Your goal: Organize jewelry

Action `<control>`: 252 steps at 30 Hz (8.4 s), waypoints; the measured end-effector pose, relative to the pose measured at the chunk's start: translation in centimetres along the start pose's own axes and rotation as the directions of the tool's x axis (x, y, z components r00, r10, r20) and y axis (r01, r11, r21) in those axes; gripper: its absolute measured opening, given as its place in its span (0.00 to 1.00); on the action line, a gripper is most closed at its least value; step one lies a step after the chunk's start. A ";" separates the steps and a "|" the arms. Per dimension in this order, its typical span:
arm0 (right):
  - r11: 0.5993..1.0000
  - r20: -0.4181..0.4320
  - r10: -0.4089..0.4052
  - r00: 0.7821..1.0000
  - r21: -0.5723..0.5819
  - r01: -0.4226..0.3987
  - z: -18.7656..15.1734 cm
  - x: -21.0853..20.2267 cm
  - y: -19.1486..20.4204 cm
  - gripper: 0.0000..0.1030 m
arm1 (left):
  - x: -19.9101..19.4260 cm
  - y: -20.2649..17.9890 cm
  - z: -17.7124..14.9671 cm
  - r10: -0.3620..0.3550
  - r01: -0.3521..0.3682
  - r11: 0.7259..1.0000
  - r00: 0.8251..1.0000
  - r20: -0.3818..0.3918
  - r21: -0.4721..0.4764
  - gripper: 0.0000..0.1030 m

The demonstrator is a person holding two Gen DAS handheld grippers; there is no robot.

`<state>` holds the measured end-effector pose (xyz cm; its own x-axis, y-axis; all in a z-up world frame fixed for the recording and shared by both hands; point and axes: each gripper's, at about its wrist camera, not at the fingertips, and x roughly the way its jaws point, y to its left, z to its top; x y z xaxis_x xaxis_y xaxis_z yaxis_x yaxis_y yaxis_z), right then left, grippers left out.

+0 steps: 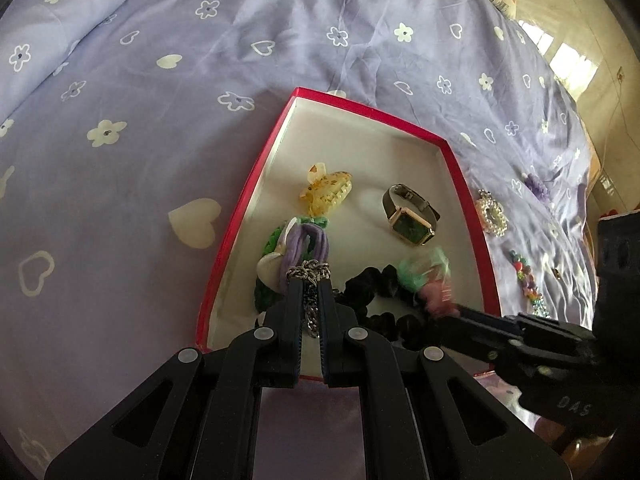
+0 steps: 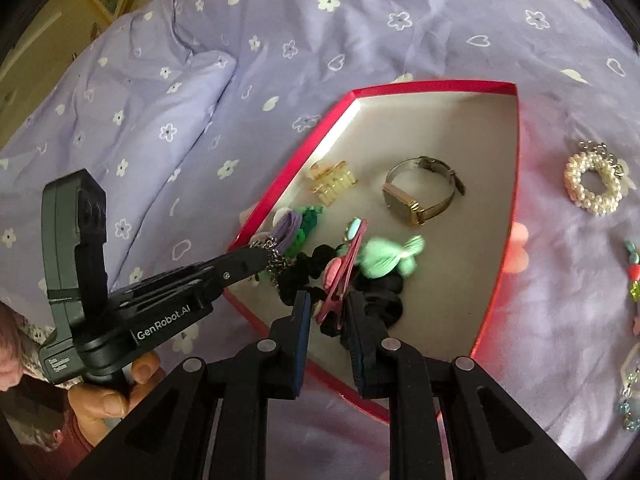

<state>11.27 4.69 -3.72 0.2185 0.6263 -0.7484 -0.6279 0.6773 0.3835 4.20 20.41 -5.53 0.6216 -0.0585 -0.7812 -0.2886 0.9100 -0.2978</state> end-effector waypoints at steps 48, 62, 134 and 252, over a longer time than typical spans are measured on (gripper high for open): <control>0.986 0.171 -0.046 0.984 0.166 0.017 -3.5 -9.6 -5.7 0.52 | -3.9 -4.4 -0.6 -0.003 0.003 0.999 1.000 0.016 0.037 0.54; 0.926 0.249 -0.256 0.934 0.341 0.162 -8.6 -18.3 -14.8 0.52 | -3.0 -13.8 -2.3 -0.114 0.121 0.979 0.992 -0.051 0.166 0.60; 0.949 0.239 -0.269 0.933 0.233 0.214 -7.8 -16.9 -13.6 0.22 | -3.7 -20.0 -4.5 -0.284 0.290 0.912 0.957 -0.063 0.289 0.06; 0.989 -0.071 -0.118 0.990 -0.098 0.110 -0.1 1.3 -0.2 0.31 | -2.0 1.7 -1.1 0.013 -0.014 0.998 1.000 -0.015 -0.053 0.39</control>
<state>11.63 5.29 -4.81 0.2370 0.5130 -0.8250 -0.6703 0.7011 0.2434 1.68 21.62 -5.07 0.6069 -0.0522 -0.7931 -0.3356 0.8877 -0.3153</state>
